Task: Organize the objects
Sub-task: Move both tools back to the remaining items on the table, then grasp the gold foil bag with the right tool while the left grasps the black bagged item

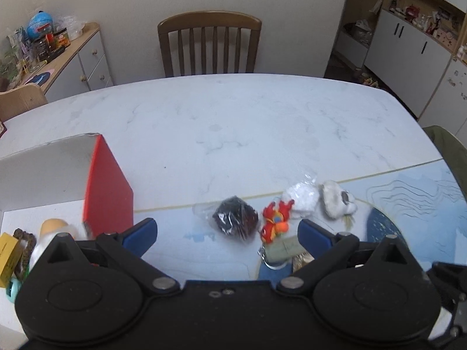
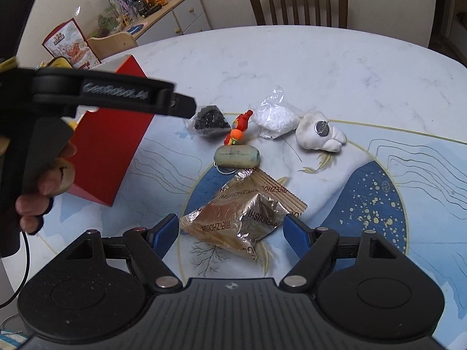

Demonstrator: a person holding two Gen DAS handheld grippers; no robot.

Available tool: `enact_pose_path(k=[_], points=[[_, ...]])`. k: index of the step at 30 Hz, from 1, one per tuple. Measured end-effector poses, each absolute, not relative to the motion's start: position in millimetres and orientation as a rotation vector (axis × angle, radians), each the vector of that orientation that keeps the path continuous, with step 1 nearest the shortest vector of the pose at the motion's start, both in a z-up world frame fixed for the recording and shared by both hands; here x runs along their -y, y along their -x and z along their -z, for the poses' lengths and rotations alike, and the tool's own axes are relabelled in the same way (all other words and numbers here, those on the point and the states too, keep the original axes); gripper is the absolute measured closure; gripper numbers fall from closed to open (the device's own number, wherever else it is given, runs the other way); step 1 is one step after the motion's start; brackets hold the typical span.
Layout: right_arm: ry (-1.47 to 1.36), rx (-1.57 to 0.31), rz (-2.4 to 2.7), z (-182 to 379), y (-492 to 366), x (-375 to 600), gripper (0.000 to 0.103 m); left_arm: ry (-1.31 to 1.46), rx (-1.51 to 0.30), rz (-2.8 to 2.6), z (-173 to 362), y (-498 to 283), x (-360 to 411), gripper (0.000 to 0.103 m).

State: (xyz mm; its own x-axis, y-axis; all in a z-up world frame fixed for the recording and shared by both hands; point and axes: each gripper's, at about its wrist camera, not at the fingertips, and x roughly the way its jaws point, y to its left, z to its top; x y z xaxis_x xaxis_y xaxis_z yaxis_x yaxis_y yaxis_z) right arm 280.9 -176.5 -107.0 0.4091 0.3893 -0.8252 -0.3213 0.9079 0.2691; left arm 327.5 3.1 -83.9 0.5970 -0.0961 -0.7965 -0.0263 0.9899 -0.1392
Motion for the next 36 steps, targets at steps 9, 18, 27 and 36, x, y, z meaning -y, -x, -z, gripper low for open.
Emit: enact_pose_path(k=[9, 18, 27, 36], points=[[-0.067, -1.084, -0.454, 121, -295, 171, 0.025, 0.183, -0.987, -0.014, 110, -361, -7, 0.003], [-0.040, -1.098, -0.440, 133, -305, 164, 0.025, 0.246, -1.052, -0.041, 137, -379, -16, 0.013], [-0.025, -1.086, -0.424, 134, -306, 163, 0.026, 0.299, -1.044, -0.006, 142, -382, -19, 0.029], [0.000, -1.072, -0.407, 133, -304, 163, 0.036, 0.337, -1.021, 0.018, 143, -378, -18, 0.057]])
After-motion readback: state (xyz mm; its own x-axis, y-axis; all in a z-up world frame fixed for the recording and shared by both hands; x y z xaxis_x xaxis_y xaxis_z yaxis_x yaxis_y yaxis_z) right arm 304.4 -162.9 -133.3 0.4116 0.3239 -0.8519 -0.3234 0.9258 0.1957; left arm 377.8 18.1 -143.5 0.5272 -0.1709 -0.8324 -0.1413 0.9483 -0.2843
